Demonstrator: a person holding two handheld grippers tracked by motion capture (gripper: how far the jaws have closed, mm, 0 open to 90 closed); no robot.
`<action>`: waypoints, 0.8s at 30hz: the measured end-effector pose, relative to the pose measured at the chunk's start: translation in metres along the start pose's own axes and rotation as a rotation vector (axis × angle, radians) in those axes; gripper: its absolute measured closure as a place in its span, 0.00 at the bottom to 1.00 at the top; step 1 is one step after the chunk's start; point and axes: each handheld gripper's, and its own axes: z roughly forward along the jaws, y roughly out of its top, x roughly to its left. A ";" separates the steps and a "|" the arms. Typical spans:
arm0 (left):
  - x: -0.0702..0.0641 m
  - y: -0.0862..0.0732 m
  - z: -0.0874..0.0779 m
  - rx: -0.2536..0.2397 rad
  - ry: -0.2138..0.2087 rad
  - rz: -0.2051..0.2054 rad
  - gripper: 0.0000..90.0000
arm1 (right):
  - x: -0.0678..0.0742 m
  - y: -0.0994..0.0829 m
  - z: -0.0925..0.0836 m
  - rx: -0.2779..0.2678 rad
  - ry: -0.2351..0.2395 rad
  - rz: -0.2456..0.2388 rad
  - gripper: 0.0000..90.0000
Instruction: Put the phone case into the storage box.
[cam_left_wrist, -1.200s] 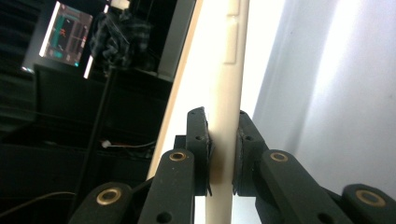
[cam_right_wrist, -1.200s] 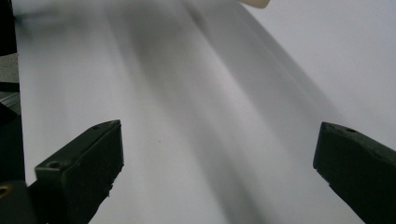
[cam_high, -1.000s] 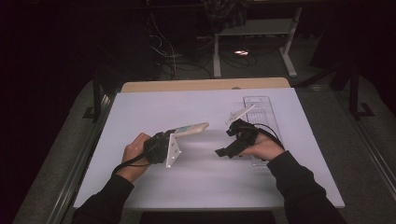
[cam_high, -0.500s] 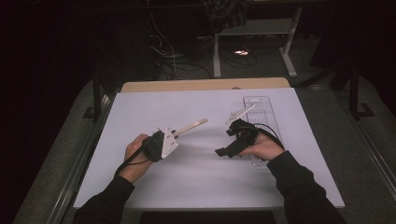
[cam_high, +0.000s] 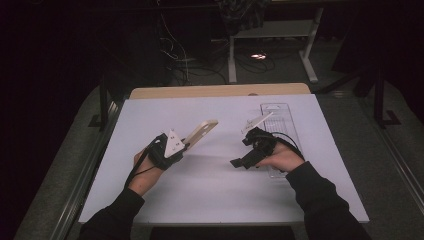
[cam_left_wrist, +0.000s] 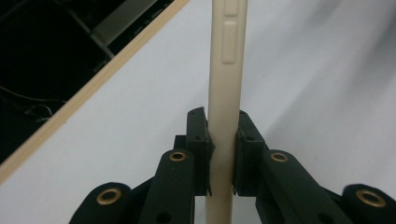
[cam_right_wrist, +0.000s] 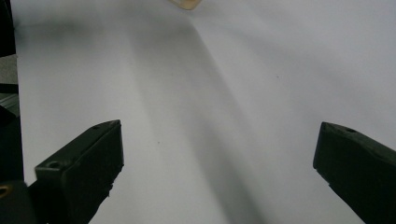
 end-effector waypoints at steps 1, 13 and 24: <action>0.001 0.000 0.000 -0.009 -0.005 -0.014 0.89 | 0.000 0.000 0.000 0.000 0.000 0.000 0.01; 0.009 -0.001 -0.001 -0.026 -0.071 -0.136 0.89 | 0.000 0.000 0.000 0.001 -0.001 0.000 0.01; 0.015 -0.003 0.000 -0.042 -0.116 -0.264 0.89 | 0.001 0.000 0.000 -0.001 0.003 0.004 0.01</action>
